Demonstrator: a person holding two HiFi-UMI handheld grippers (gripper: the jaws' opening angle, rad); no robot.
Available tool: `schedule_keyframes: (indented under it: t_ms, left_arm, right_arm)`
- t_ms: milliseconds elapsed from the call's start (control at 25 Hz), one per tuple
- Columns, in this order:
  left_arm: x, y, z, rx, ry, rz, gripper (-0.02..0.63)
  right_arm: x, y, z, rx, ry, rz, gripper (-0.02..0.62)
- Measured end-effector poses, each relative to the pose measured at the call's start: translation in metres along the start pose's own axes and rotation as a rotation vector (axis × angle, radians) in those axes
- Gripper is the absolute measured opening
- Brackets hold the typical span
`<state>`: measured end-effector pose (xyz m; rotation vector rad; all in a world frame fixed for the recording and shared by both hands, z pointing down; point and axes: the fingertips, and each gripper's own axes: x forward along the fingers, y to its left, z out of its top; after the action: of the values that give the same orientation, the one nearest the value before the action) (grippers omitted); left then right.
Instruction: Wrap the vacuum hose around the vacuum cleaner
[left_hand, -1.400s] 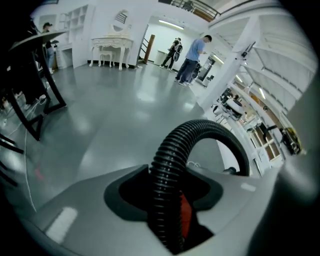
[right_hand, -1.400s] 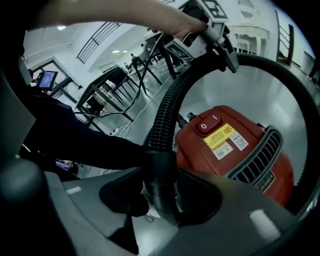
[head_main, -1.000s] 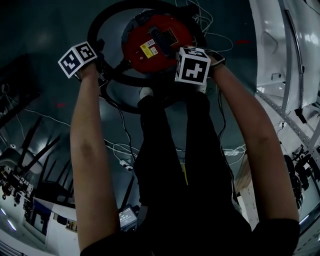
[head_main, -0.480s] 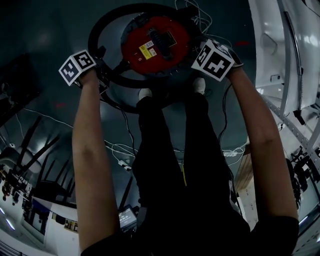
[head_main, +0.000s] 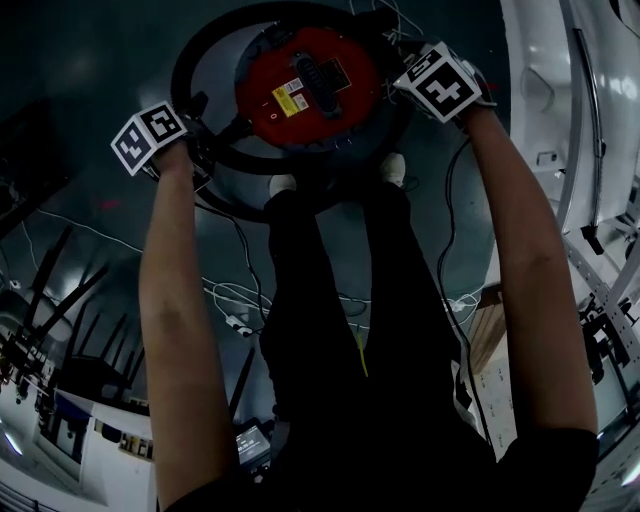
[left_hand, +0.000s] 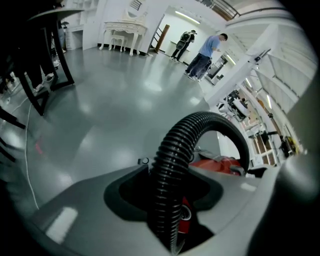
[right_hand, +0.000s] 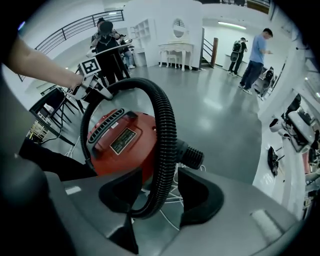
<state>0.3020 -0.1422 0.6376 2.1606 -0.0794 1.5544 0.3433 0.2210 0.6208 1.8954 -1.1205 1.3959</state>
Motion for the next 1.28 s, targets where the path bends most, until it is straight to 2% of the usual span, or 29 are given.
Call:
schedule_keyframes:
  t_ms: [240, 560, 720, 880, 1040, 1280]
  left_arm:
    - [0.006, 0.0, -0.016, -0.033, 0.002, -0.016, 0.192]
    - [0.011, -0.006, -0.036, -0.083, 0.007, -0.048, 0.19]
    - [0.01, -0.007, -0.045, -0.085, 0.015, -0.037, 0.19]
    - [0.014, -0.007, -0.057, -0.077, 0.023, -0.011, 0.189]
    - [0.015, -0.007, -0.07, -0.1, 0.031, 0.002, 0.188]
    - [0.009, -0.016, -0.079, -0.128, 0.034, -0.029, 0.186]
  right_arm:
    - [0.019, -0.015, -0.009, -0.051, 0.046, 0.015, 0.218]
    - [0.034, -0.011, -0.001, -0.124, 0.065, 0.071, 0.213]
    - [0.037, -0.009, -0.003, -0.165, 0.101, 0.091, 0.191]
    - [0.041, -0.01, -0.004, -0.138, 0.105, 0.103, 0.18]
    - [0.04, -0.011, -0.006, -0.098, 0.128, 0.074, 0.164]
    - [0.021, -0.028, 0.014, -0.131, 0.127, -0.02, 0.16]
